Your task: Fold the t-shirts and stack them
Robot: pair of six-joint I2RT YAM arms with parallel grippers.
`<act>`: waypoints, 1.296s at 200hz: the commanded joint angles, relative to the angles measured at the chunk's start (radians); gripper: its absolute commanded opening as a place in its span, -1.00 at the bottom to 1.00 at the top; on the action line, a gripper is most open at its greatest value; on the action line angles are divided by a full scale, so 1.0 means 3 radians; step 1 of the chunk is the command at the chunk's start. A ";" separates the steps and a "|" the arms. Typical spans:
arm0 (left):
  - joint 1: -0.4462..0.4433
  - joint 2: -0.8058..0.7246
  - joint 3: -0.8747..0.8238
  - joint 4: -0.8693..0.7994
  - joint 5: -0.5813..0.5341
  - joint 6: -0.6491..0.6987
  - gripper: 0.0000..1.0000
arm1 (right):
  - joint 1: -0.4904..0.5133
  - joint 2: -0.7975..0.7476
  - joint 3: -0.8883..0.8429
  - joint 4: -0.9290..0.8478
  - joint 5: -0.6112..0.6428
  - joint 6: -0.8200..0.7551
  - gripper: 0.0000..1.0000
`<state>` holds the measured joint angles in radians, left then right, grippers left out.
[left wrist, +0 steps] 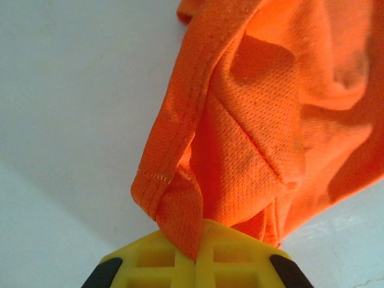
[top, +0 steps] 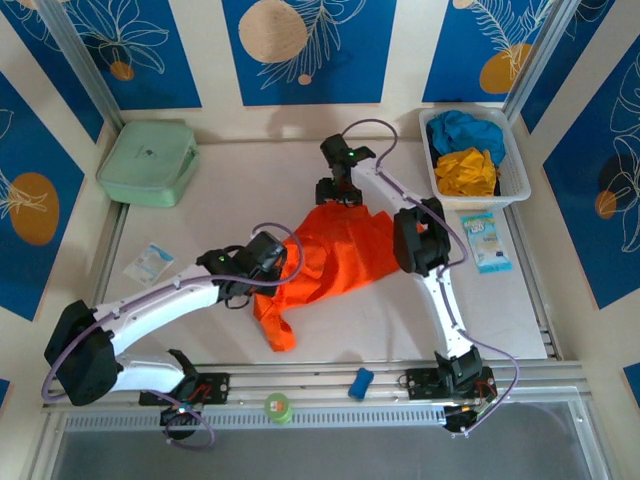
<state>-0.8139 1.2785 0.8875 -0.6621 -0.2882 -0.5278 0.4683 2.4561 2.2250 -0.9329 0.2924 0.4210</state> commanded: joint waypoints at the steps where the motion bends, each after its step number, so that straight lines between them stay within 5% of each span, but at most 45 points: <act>1: 0.0001 0.0024 -0.0097 -0.0090 -0.0016 -0.0349 -1.00 | -0.0032 0.0373 0.0409 -0.0280 0.0218 -0.0345 0.50; 32: 0.0001 0.0079 -0.0164 -0.0172 -0.0061 -0.0480 -1.00 | -0.0057 0.0744 0.0882 -0.0434 0.0110 -0.0371 0.24; 50: 0.0001 0.0114 -0.0172 -0.0211 -0.0141 -0.0536 -1.00 | -0.0072 0.0801 0.0911 -0.0457 0.0019 -0.0322 -0.18; 71: 0.0015 0.0171 -0.0133 -0.0293 -0.0274 -0.0587 -1.00 | -0.0096 0.0714 0.0831 -0.0449 0.0014 -0.0250 -1.00; 121: 0.0139 0.0136 0.0076 -0.0564 -0.0636 -0.0496 -1.00 | -0.0148 -0.0363 0.0266 -0.0212 0.0200 -0.0181 -1.00; 160: 0.0366 -0.0085 0.0022 -0.0458 -0.0584 -0.0320 -1.00 | -0.0164 -0.1618 -0.0919 0.0289 0.0527 0.0033 -1.00; 209: 0.0571 -0.0054 0.0093 -0.0246 -0.0530 -0.0127 -1.00 | -0.0193 -0.2772 -0.2355 0.0816 0.0361 0.0172 -1.00; 259: 0.0878 -0.0040 0.0749 -0.0297 -0.0718 0.0277 -1.00 | -0.0041 -0.3709 -0.3068 0.0787 0.0323 0.0254 -1.00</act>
<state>-0.5976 1.2671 0.9806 -0.7452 -0.4503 -0.5388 0.4294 1.4818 1.3502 -0.7048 0.3996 0.4572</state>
